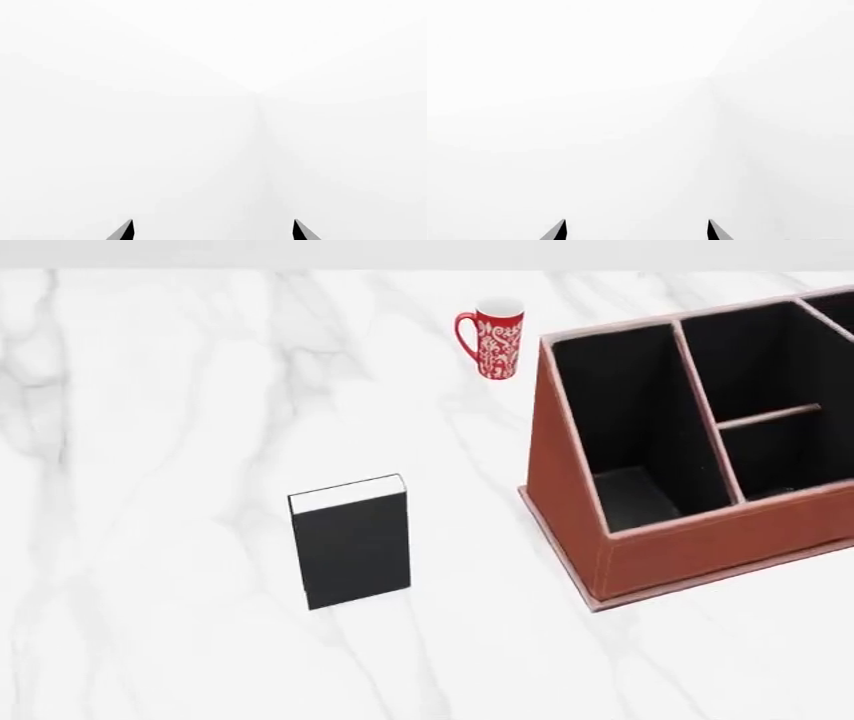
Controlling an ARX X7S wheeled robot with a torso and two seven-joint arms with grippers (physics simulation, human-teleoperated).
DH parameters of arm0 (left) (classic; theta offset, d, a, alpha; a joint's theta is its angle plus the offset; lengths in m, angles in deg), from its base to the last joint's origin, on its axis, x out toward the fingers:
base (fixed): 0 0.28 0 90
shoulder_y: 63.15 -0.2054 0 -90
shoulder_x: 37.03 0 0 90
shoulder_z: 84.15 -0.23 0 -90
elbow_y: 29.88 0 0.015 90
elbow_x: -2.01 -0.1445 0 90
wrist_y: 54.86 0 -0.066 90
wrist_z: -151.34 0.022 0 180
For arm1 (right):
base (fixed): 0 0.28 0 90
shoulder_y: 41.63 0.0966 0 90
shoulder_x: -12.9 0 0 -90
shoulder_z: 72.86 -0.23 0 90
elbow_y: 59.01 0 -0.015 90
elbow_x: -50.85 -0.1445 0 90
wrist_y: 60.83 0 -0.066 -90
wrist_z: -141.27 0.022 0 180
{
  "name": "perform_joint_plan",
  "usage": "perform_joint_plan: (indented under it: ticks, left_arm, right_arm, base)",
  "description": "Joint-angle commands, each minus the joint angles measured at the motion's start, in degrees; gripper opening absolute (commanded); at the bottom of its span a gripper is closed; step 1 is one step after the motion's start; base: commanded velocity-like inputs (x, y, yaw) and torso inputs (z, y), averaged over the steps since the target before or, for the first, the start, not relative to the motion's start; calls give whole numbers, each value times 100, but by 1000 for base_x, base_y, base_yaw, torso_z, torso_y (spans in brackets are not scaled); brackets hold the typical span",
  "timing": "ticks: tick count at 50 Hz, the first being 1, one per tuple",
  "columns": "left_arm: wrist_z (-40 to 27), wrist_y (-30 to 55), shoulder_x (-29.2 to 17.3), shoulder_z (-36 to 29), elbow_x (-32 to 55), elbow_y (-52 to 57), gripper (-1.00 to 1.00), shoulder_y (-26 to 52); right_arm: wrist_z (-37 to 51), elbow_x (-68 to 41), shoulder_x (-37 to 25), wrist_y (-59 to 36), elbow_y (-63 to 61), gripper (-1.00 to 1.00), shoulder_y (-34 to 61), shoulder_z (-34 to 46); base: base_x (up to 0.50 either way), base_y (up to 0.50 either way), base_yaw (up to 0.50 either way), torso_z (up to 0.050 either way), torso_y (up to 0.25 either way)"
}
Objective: Pick up the book and place it in the left compartment of the caddy.
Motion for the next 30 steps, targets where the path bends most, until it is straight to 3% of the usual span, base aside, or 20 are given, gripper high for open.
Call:
perform_joint_plan:
  ticks: [1, 30]
  left_arm:
    - [201, -158, 102, 32, -113, -1, 100, 101]
    - [319, -10, 104, -78, -216, -1, 100, 284]
  right_arm:
    - [-110, 214, 79, 290, 153, 100, 128, 71]
    - [-41, 276, -81, 249, 193, 100, 612, 639]
  base:
    - [0, -230, 0, 0, 0]
    - [0, -228, 0, 0, 0]
